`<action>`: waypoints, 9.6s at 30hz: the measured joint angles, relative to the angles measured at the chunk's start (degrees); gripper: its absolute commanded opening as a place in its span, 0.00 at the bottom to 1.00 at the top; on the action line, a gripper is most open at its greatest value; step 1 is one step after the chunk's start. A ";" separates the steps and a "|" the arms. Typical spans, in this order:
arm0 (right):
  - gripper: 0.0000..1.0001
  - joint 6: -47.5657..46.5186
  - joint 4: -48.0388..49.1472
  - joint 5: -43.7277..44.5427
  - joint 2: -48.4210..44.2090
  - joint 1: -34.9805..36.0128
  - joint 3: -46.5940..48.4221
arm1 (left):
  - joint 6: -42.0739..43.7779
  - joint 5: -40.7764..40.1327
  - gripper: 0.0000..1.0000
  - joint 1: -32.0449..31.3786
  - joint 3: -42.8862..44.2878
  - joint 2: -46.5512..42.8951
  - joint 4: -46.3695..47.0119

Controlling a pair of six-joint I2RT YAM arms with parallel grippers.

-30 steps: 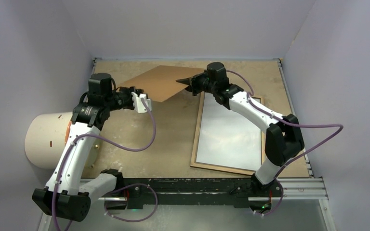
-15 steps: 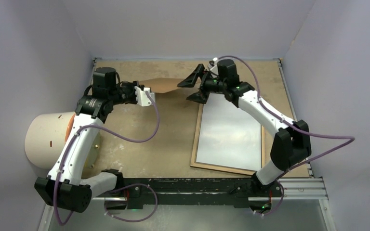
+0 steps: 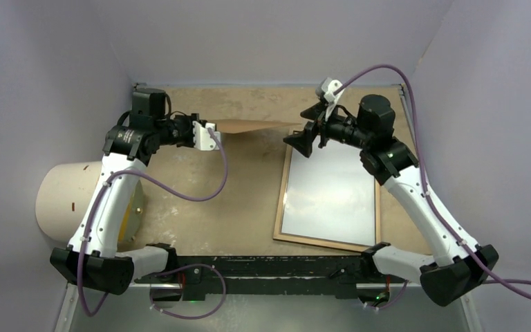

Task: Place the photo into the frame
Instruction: Turn over the photo frame item at the center of the board, then adjust the photo frame at the center of the board, then place the photo frame item in the photo frame.

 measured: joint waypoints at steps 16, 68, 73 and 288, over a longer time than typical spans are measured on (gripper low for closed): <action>0.87 -27.10 4.28 -10.21 7.93 6.88 -0.87 | 4.13 2.93 0.00 0.00 4.28 0.09 -8.87; 0.00 47.15 11.21 -6.21 22.25 -27.89 7.21 | -34.56 -3.28 0.99 0.28 -3.76 1.81 22.14; 0.00 42.58 -3.54 -12.70 18.62 -37.46 6.51 | -36.04 -1.73 0.99 0.26 -6.84 7.34 23.02; 0.99 30.27 -13.29 32.02 35.60 -7.13 -0.28 | -42.86 -16.17 0.91 -4.55 -20.48 33.77 38.07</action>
